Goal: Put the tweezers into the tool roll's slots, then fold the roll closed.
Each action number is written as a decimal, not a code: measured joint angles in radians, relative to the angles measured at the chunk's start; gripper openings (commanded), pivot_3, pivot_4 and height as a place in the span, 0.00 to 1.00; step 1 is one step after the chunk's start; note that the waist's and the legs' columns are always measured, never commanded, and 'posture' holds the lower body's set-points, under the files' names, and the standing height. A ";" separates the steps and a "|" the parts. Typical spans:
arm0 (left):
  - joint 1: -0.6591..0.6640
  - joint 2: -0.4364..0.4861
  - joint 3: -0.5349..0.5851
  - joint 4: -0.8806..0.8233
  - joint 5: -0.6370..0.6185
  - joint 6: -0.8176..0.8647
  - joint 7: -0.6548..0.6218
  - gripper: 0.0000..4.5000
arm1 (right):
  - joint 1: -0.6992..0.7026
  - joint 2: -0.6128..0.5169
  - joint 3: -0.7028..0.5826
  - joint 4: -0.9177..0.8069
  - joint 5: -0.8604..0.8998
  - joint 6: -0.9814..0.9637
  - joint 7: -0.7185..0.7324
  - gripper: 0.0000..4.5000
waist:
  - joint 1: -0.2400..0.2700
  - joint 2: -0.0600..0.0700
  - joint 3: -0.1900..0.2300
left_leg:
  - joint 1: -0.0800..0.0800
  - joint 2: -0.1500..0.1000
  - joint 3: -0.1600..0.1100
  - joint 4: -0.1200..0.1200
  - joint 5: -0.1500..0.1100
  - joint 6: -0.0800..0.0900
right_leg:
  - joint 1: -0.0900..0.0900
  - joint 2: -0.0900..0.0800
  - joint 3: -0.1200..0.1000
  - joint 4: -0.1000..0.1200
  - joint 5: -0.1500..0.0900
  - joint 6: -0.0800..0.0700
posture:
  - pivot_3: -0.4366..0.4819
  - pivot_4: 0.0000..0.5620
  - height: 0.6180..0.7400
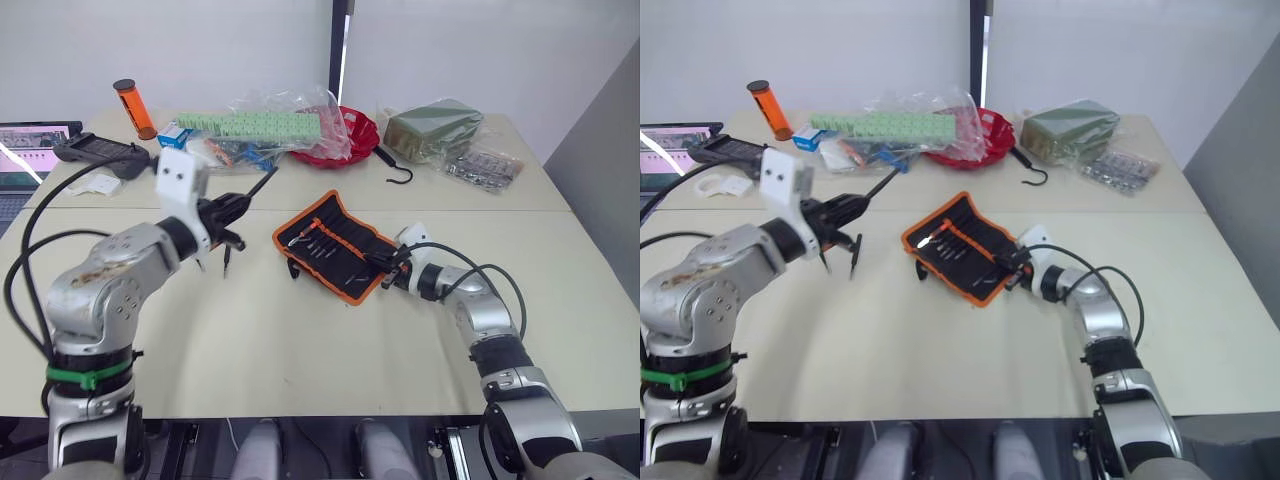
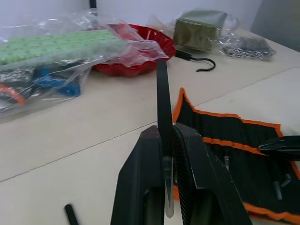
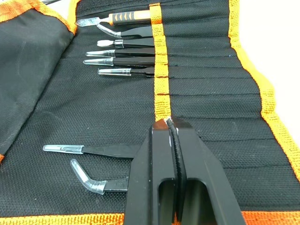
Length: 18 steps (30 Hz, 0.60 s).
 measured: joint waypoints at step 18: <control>-0.212 0.082 -0.200 0.042 -0.081 0.438 -0.105 0.01 | 0.010 0.004 -0.007 0.014 0.001 -0.039 -0.021 0.00 | -0.003 0.001 0.000 | 0.001 0.000 0.000 0.000 0.000 0.000 | 0.000 0.000 0.001 0.001 0.000 0.000 | 0.48 0.27 1.00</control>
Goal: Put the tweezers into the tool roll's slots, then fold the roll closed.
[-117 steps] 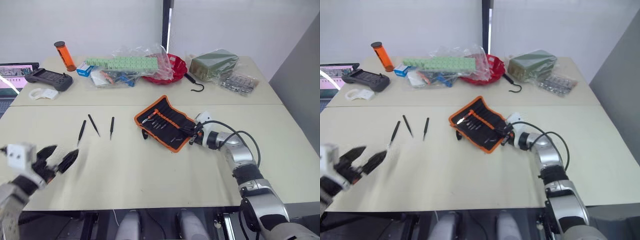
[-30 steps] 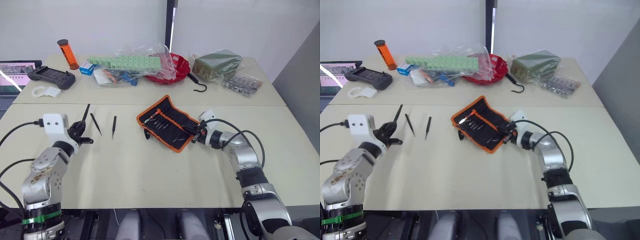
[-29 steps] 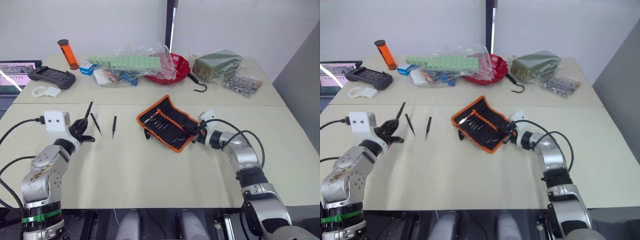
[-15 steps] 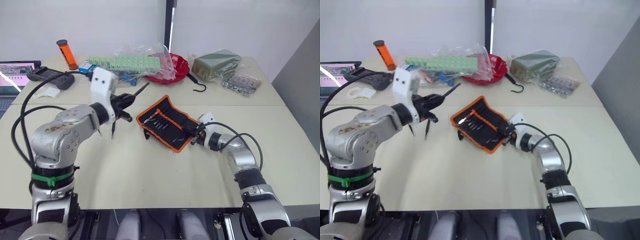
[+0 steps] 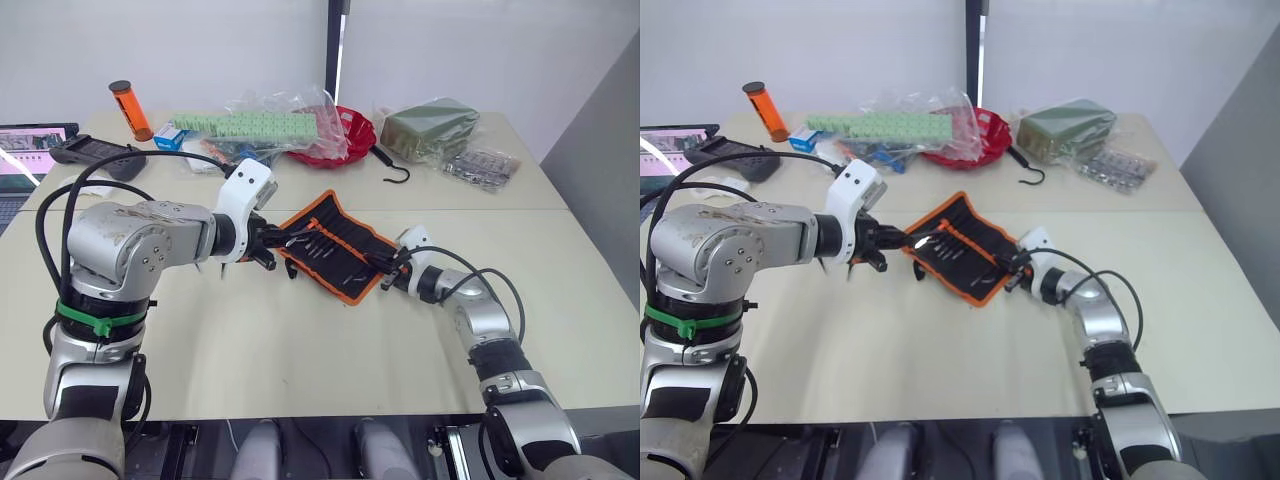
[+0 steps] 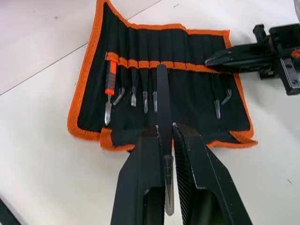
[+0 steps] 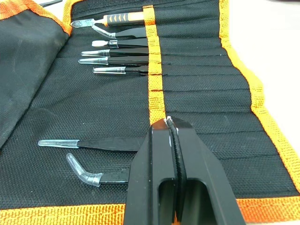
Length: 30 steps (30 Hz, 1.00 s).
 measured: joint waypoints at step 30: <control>-0.027 -0.267 -0.195 0.233 0.251 -0.109 0.076 0.01 | 0.007 0.015 -0.012 0.014 0.005 -0.018 -0.027 0.00 | 0.004 0.000 0.000 | 0.000 -0.001 0.000 0.001 0.001 -0.001 | 0.001 0.000 0.000 0.001 0.000 0.000 | 0.48 0.27 1.00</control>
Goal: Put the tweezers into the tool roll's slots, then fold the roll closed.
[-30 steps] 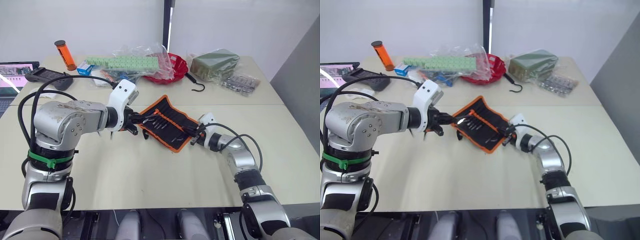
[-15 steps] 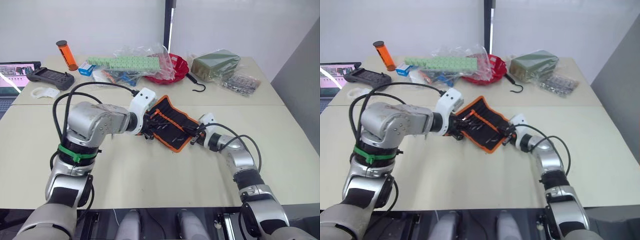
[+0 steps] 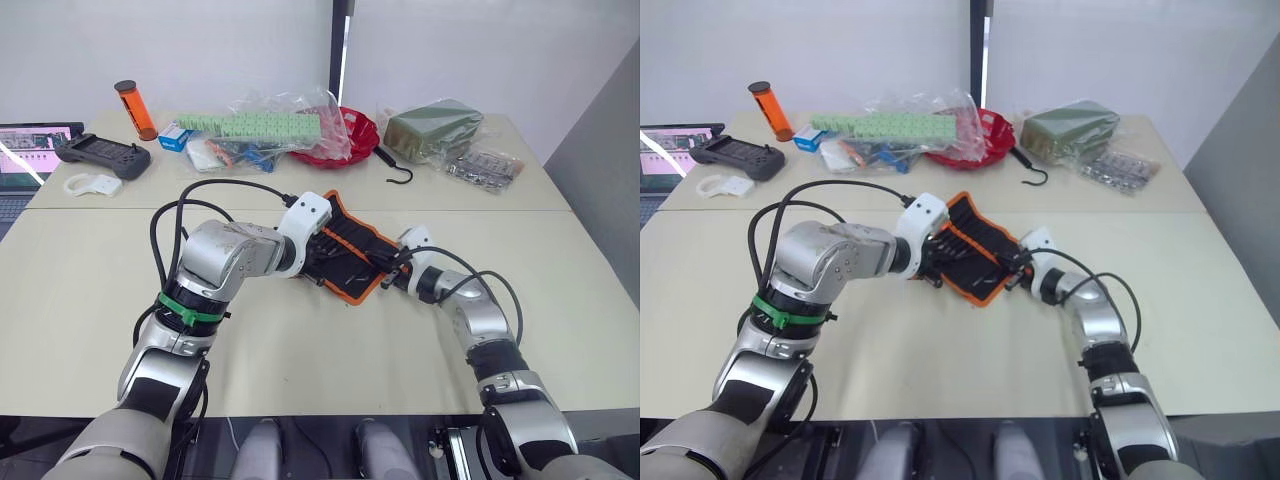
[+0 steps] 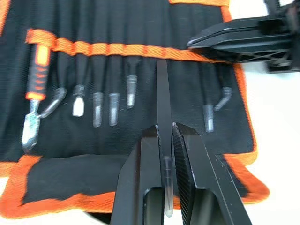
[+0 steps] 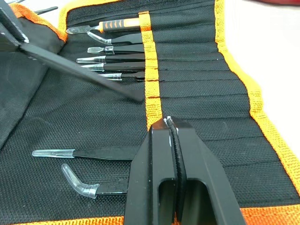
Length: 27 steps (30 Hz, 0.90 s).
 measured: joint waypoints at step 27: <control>0.065 -0.082 -0.025 0.072 0.126 -0.188 -0.018 0.01 | 0.032 -0.005 -0.005 -0.059 0.000 0.038 -0.012 0.00 | 0.003 0.000 0.000 | 0.000 0.000 0.000 0.000 0.000 0.000 | 0.000 0.000 0.000 0.000 0.000 0.000 | 0.48 0.27 1.00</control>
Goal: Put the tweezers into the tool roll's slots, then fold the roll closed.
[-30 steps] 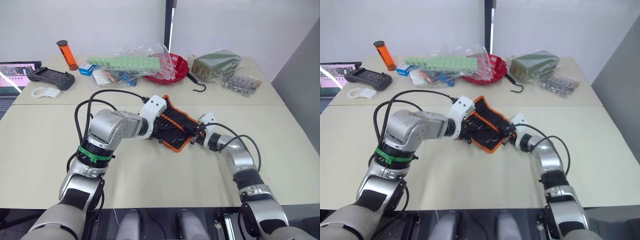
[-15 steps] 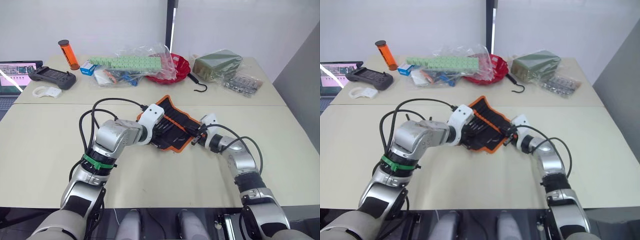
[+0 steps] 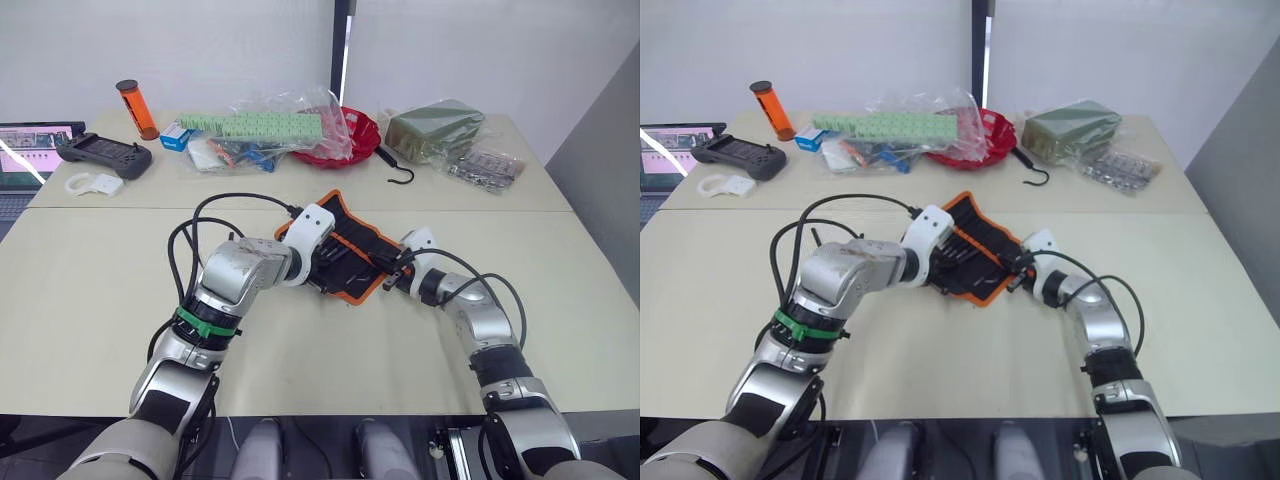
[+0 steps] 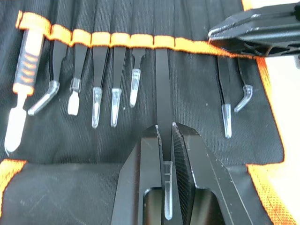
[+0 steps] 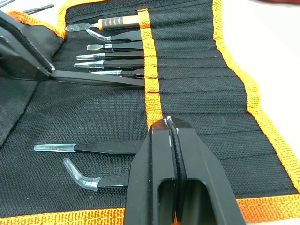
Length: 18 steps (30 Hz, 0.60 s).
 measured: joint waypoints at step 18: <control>-0.069 -0.097 -0.077 0.422 0.198 -0.513 -0.125 0.01 | -0.002 0.017 0.005 0.003 -0.020 -0.009 -0.004 0.00 | -0.004 0.000 0.000 | 0.000 0.000 0.000 0.000 0.000 0.000 | 0.000 0.000 0.000 0.000 0.000 0.000 | 0.48 0.27 1.00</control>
